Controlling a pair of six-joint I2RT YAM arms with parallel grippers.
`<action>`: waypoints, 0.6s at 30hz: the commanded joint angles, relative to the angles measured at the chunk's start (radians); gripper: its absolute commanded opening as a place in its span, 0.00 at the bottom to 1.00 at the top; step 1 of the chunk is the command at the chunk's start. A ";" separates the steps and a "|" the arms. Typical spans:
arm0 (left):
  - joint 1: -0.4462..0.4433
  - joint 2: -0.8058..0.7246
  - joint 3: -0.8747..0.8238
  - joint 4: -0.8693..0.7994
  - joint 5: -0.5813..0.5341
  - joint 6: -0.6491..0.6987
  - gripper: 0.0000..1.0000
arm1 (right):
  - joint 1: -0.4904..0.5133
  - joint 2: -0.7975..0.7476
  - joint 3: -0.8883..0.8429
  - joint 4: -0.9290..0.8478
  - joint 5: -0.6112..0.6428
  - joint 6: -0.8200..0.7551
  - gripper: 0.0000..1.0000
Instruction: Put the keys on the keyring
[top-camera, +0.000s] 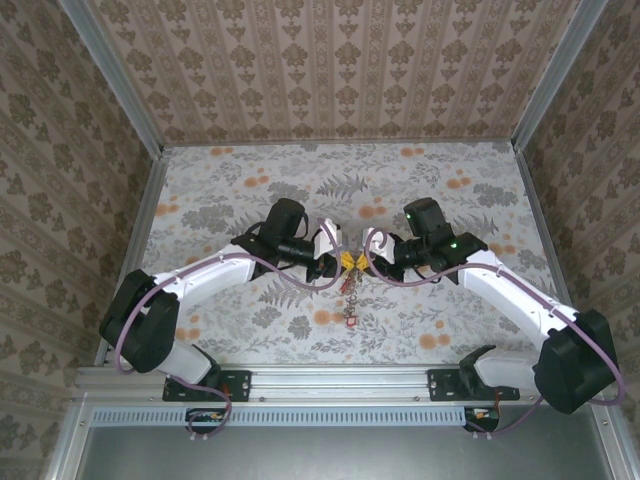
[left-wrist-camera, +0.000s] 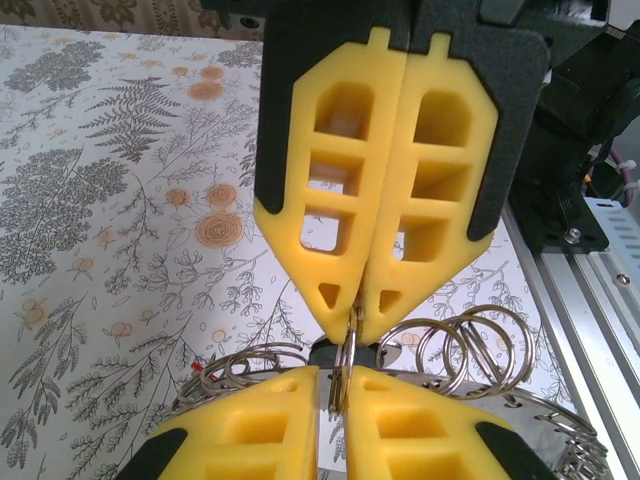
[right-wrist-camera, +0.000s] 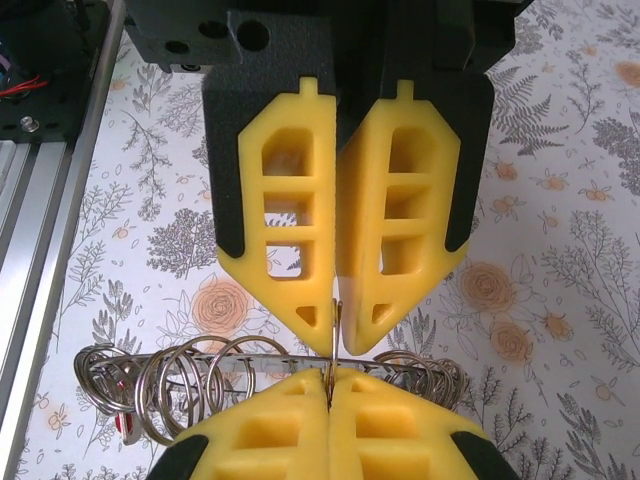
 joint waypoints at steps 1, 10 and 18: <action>-0.004 -0.021 0.004 -0.002 -0.003 0.006 0.13 | 0.011 -0.041 0.039 0.026 -0.025 0.015 0.00; 0.002 -0.037 -0.012 0.111 0.047 -0.079 0.00 | 0.017 -0.057 0.003 0.078 -0.023 0.052 0.03; 0.011 -0.054 -0.100 0.334 0.088 -0.197 0.00 | -0.050 -0.065 -0.097 0.227 -0.154 0.123 0.21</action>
